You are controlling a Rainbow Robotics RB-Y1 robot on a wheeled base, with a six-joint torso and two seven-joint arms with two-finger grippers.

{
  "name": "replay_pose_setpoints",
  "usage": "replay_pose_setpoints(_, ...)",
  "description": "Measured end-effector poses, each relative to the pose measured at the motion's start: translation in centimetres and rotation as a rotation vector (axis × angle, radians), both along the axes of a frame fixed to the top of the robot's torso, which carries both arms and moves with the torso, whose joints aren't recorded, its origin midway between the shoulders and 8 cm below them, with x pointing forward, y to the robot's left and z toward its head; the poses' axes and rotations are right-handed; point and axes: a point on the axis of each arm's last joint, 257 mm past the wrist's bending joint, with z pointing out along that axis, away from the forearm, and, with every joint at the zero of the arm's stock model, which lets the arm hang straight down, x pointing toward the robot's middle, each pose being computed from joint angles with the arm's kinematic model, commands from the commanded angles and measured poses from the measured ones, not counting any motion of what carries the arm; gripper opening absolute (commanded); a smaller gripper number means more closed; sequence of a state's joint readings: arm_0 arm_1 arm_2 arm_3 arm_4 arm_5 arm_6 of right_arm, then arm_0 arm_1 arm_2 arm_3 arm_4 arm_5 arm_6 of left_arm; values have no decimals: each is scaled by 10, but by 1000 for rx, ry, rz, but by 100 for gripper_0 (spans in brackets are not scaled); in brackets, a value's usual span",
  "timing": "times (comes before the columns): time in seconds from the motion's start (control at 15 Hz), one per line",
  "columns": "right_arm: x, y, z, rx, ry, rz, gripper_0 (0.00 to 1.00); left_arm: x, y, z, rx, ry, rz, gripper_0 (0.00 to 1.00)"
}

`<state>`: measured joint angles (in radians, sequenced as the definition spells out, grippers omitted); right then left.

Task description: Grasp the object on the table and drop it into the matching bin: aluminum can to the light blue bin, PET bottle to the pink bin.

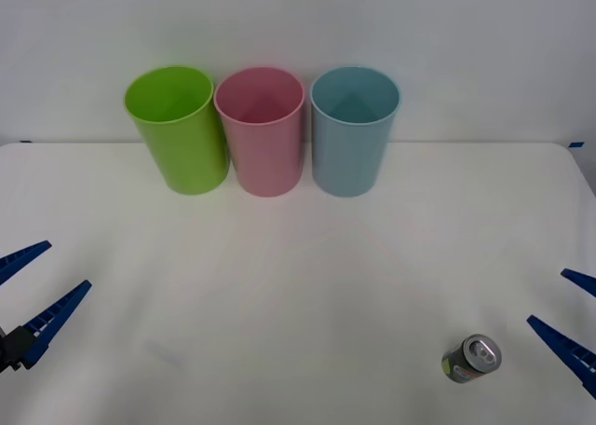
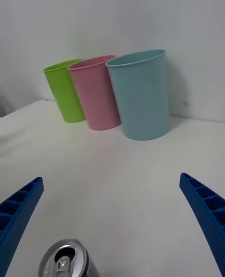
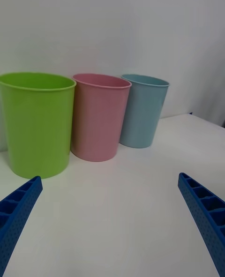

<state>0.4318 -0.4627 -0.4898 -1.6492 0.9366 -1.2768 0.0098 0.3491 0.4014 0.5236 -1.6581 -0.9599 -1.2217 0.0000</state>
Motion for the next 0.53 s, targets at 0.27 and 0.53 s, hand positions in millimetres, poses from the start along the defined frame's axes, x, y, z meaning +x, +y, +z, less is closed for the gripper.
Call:
replay_pose_setpoints(0.27, -23, -5, -13, -30, 39, 21, 100, 0, 0, 0, 0, 0, 0, 100)
replay_pose_setpoints(0.53, -43, -18, -35, -60, 53, 64, 100, 0, 0, 0, 0, 0, 0, 100)
